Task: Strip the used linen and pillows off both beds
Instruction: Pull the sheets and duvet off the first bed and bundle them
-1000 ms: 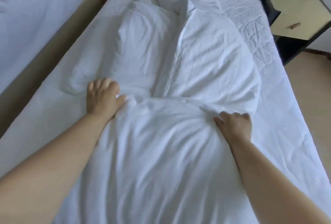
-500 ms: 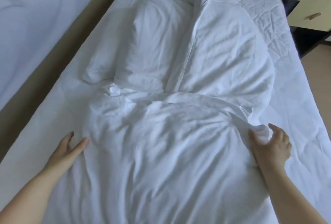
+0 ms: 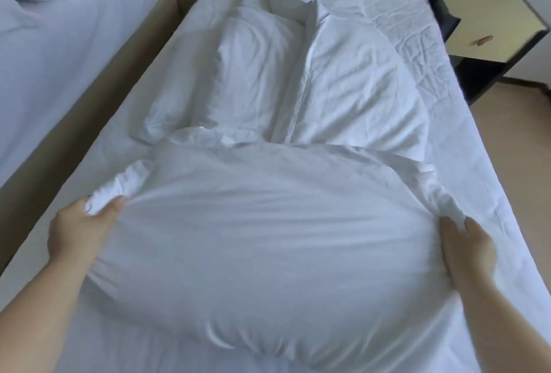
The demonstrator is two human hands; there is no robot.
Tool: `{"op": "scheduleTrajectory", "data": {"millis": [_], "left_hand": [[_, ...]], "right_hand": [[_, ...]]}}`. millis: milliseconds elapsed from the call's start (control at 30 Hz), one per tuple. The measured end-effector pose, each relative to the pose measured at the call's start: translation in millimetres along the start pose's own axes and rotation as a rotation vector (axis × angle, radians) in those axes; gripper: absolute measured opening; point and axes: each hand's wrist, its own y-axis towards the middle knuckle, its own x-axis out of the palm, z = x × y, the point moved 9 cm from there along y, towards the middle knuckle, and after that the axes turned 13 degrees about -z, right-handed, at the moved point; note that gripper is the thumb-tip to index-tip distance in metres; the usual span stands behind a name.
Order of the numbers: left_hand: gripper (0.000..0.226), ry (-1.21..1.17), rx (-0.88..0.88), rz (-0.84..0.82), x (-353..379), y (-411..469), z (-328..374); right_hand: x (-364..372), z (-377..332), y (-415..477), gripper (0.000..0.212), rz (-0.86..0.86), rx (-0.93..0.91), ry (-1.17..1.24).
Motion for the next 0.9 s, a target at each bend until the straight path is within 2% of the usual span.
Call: {"op": "scheduleTrajectory", "data": {"millis": [100,167,200,267,300,400,500,533,600,700,800,900], "left_hand": [[0.048,0.194,-0.068,-0.101,28,7,-11],[0.051,0.274,-0.103,-0.170,37,13,-19],[0.052,0.289,-0.118,-0.203,39,18,-20],[0.056,0.140,-0.104,-0.251,44,31,-12],[0.059,0.038,-0.073,-0.263,49,39,0],[0.069,-0.074,0.000,-0.383,79,65,53],[0.073,-0.095,-0.001,-0.537,123,80,75],[0.071,-0.094,-0.033,-0.552,134,83,71],[0.056,-0.051,-0.057,-0.505,140,85,67],[0.039,0.015,0.063,-0.234,101,95,87],[0.033,-0.093,0.214,0.012,50,106,132],[0.019,-0.069,0.270,0.054,50,124,163]], "right_hand": [[28,3,10,0.034,-0.062,0.040,-0.148],[37,9,16,0.043,-0.113,0.100,-0.154],[38,13,18,0.055,-0.147,0.158,-0.124],[39,14,27,0.081,-0.195,0.219,0.032],[40,10,33,0.086,-0.202,0.216,0.128],[53,-11,54,0.070,-0.282,0.171,0.270],[79,-21,62,0.071,-0.383,0.203,0.151],[84,-21,62,0.060,-0.387,0.224,0.076],[87,-20,63,0.028,-0.371,0.226,-0.044],[62,-43,67,0.036,-0.199,0.078,-0.074],[25,-89,76,0.037,0.035,-0.081,0.029],[23,-116,103,0.040,0.111,-0.112,-0.003]]}}
